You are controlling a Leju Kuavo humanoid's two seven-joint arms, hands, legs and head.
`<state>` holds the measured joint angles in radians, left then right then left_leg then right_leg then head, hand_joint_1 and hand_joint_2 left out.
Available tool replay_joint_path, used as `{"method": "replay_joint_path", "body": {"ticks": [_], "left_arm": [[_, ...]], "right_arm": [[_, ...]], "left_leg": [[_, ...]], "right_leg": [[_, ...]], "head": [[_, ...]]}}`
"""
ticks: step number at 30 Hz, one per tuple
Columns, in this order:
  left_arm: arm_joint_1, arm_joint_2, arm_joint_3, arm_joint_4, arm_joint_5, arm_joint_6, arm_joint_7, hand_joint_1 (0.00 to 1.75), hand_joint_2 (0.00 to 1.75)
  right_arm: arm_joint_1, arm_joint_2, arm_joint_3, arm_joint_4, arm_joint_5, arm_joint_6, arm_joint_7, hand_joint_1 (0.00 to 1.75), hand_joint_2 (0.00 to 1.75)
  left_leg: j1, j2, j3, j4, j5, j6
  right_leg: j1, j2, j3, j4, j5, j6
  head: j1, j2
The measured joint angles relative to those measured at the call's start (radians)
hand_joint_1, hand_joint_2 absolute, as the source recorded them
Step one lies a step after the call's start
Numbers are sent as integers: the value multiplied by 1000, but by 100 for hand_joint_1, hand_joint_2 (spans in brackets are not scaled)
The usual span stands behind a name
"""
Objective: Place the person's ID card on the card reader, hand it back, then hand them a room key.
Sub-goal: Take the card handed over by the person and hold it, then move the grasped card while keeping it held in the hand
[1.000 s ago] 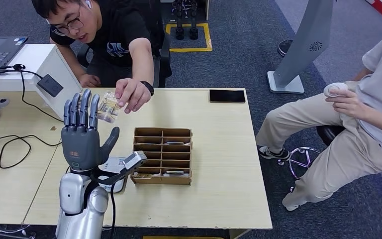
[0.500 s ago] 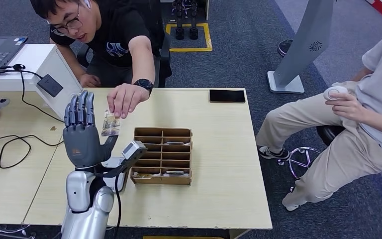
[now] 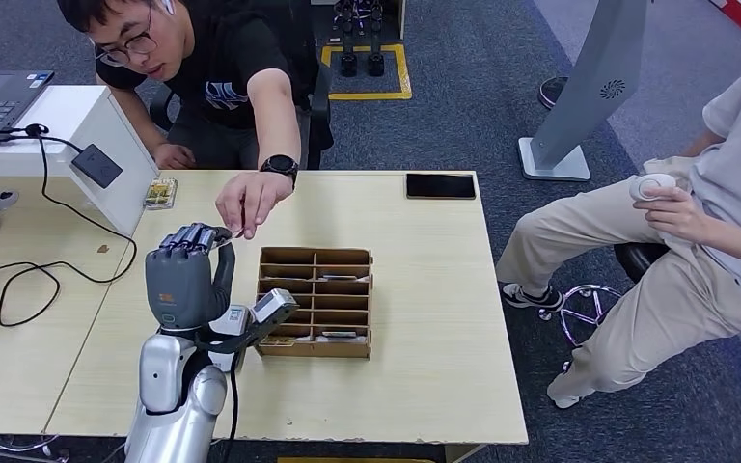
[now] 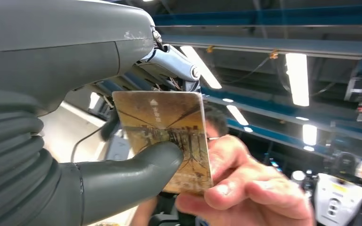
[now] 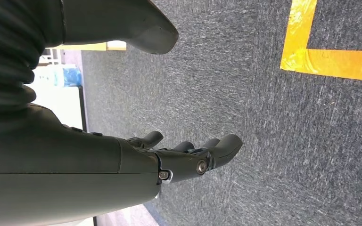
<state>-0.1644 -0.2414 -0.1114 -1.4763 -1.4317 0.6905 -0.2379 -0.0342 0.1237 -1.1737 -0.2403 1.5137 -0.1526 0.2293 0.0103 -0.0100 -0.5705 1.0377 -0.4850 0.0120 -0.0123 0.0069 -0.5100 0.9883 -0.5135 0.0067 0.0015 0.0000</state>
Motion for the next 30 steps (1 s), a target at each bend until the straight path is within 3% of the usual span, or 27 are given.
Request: {"method": "replay_joint_path", "body": {"ticks": [5, 13, 20, 23, 30], "left_arm": [[0, 0, 0, 0, 7, 0, -14, 175, 175], [8, -31, 38, 0, 39, 0, -163, 175, 175], [17, -44, 95, -1, 31, 1, -232, 175, 175], [22, -41, 113, -2, 1, 1, -190, 175, 175], [61, -1, 118, -1, -63, 1, 18, 175, 175]], "right_arm": [[0, 0, 5, 0, 0, -1, 0, 0, 175], [0, 0, 13, 0, 0, -4, 1, 0, 175], [0, 0, 16, 0, 0, -4, 7, 0, 175], [0, 0, 16, 0, 0, -5, 6, 0, 175], [1, 0, 16, 1, 0, -4, 2, 0, 175]], "left_leg": [[0, 0, 0, 0, 0, 0], [0, 0, 0, 0, 0, 0], [0, 0, 0, 0, 0, 0], [0, 0, 0, 0, 0, 0], [0, 0, 0, 0, 0, 0]], "right_leg": [[0, 0, 0, 0, 0, 0], [0, 0, 0, 0, 0, 0], [0, 0, 0, 0, 0, 0], [0, 0, 0, 1, 0, 0], [0, 0, 0, 1, 0, 0]], "head": [[0, 0], [0, 0], [0, 0], [0, 0], [0, 0]]}}
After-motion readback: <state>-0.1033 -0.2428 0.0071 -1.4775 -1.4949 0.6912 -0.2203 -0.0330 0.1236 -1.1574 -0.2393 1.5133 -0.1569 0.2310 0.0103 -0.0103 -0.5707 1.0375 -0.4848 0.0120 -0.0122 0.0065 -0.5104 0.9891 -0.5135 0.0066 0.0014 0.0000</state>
